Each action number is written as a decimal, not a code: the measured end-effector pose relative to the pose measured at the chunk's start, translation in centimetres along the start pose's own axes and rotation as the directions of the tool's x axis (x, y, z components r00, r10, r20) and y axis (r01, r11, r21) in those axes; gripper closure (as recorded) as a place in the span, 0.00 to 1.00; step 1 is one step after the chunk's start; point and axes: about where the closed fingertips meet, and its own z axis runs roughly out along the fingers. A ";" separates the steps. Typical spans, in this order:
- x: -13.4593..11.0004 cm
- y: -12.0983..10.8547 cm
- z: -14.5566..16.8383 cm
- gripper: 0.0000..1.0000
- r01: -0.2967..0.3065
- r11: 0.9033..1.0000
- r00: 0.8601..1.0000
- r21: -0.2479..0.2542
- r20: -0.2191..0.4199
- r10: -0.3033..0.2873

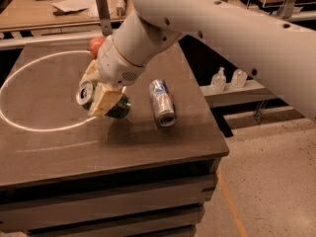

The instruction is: Knock green can over

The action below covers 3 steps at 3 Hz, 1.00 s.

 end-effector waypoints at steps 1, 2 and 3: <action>0.4 0.3 1.3 0.26 0.001 1.000 0.998 -0.024 -0.070 -0.002; 0.2 0.4 1.3 0.05 0.003 1.000 0.998 -0.024 -0.064 -0.005; 0.1 0.4 1.3 0.00 0.005 1.000 0.998 -0.025 -0.063 -0.007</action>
Offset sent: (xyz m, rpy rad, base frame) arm -0.0012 0.0039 -0.0107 -0.0575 -0.0063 -0.0049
